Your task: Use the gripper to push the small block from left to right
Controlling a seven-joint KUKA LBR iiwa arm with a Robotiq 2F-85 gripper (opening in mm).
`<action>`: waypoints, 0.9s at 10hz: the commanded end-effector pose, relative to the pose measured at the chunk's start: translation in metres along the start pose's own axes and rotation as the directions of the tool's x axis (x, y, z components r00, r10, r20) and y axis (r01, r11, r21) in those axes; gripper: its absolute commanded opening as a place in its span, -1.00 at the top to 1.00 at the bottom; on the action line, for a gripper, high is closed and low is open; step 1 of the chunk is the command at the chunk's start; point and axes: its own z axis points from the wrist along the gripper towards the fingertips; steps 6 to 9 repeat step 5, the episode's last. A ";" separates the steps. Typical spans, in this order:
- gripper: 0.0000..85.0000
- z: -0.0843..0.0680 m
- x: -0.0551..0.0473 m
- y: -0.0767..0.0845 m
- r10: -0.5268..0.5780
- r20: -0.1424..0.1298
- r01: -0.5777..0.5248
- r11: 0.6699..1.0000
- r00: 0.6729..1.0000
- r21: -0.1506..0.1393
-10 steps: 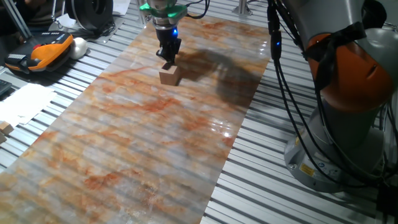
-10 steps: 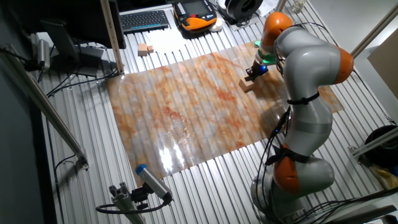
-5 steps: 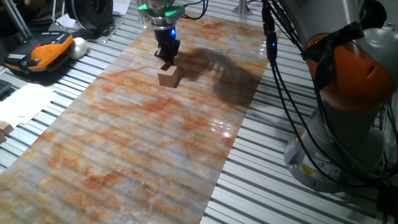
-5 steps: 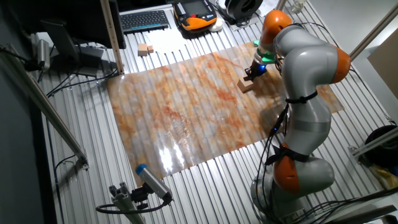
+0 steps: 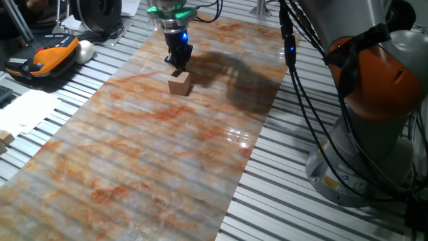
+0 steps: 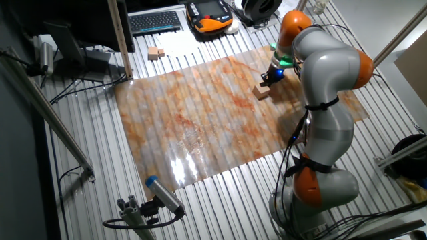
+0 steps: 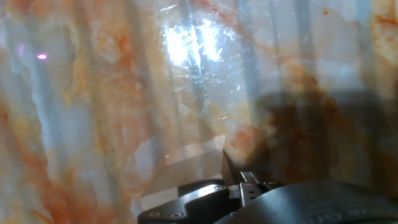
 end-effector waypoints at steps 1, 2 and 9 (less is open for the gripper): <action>1.00 0.003 0.002 0.002 -0.001 -0.008 0.001 1.000 1.000 -0.009; 1.00 0.004 0.002 0.003 0.003 -0.013 -0.003 1.000 1.000 -0.020; 1.00 0.008 0.004 0.010 0.016 -0.027 -0.018 0.999 0.999 -0.043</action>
